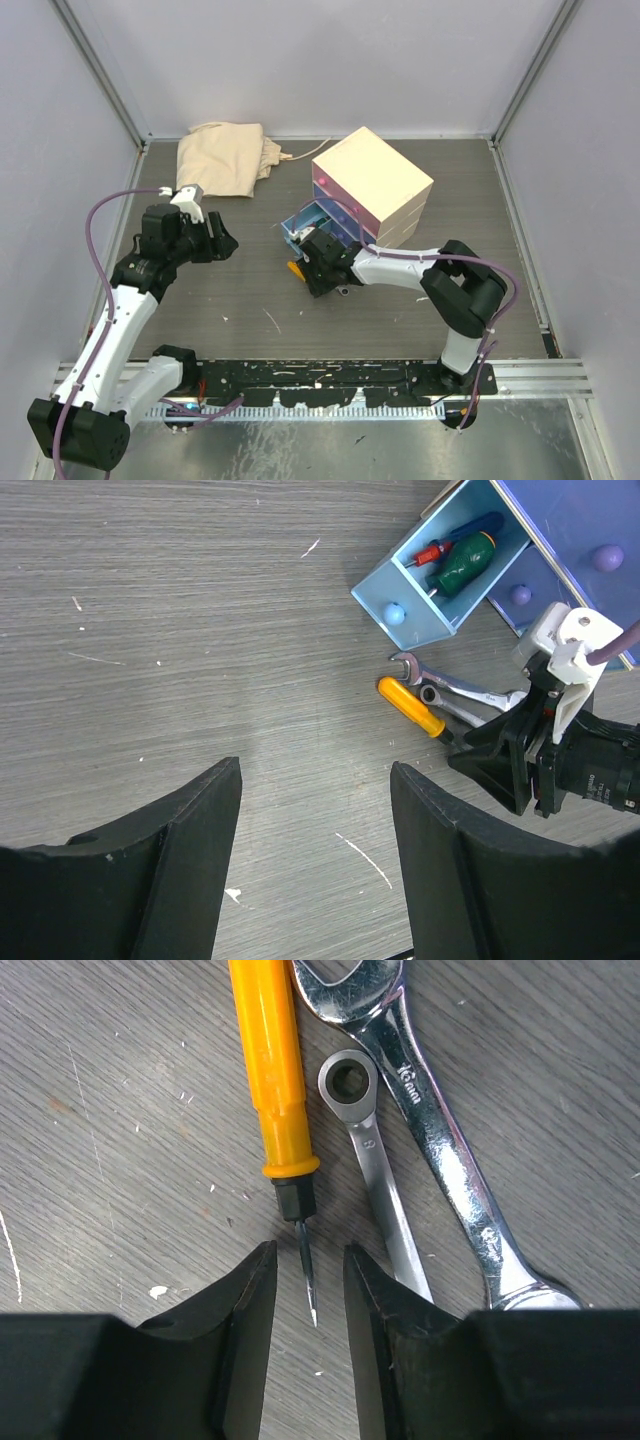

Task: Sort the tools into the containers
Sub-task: Pick up the screwdriver from the center of the board.

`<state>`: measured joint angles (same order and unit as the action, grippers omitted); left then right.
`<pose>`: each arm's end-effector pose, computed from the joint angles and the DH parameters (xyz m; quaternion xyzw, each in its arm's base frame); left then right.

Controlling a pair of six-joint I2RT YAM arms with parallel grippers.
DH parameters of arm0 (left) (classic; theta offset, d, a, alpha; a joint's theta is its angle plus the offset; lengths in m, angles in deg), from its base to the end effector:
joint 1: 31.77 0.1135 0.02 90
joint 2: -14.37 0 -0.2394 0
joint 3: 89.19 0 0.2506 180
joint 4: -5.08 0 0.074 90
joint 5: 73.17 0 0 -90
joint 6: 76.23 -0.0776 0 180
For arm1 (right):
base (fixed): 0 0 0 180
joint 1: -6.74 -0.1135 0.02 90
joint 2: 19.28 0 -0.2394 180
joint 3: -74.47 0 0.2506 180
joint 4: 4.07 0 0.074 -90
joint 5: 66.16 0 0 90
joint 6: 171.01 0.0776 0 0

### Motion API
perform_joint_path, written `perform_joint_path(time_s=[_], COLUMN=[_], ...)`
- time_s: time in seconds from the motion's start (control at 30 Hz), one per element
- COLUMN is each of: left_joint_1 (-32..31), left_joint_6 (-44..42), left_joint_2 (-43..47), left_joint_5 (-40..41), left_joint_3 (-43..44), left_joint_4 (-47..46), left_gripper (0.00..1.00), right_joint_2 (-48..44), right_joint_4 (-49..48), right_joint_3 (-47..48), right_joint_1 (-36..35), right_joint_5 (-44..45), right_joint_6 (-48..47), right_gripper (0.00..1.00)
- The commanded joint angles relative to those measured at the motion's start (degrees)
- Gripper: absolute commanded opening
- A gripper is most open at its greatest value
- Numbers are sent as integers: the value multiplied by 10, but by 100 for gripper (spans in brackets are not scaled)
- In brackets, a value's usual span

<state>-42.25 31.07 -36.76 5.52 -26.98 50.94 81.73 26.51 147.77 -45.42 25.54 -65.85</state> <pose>0.2322 -0.0584 0.2624 -0.0069 0.8830 -0.1955 0.4267 0.2271 0.2886 0.1030 -0.3014 0.9134 0.1395 0.2353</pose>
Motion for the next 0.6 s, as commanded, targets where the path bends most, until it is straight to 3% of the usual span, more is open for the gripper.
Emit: perform_joint_path(time_s=[0.0,0.13,0.3,0.57], left_joint_1=[2,2,2,2], left_joint_6=[-4,-3,11,93], left_joint_2=[4,2,-3,22], left_joint_5=[-2,0,2,17], left_joint_3=[15,15,11,-1], left_joint_4=[-16,-16,-18,-37], left_gripper=[62,62,63,64], right_joint_2=[-1,6,5,-70], right_joint_4=[-13,-14,-18,-54], right_joint_3=[-6,-11,-19,-47], right_joint_1=[-1,-3,-6,-6], right_joint_5=[16,6,3,-10], right_joint_6=[-6,-3,1,28], right_gripper=[38,33,19,2])
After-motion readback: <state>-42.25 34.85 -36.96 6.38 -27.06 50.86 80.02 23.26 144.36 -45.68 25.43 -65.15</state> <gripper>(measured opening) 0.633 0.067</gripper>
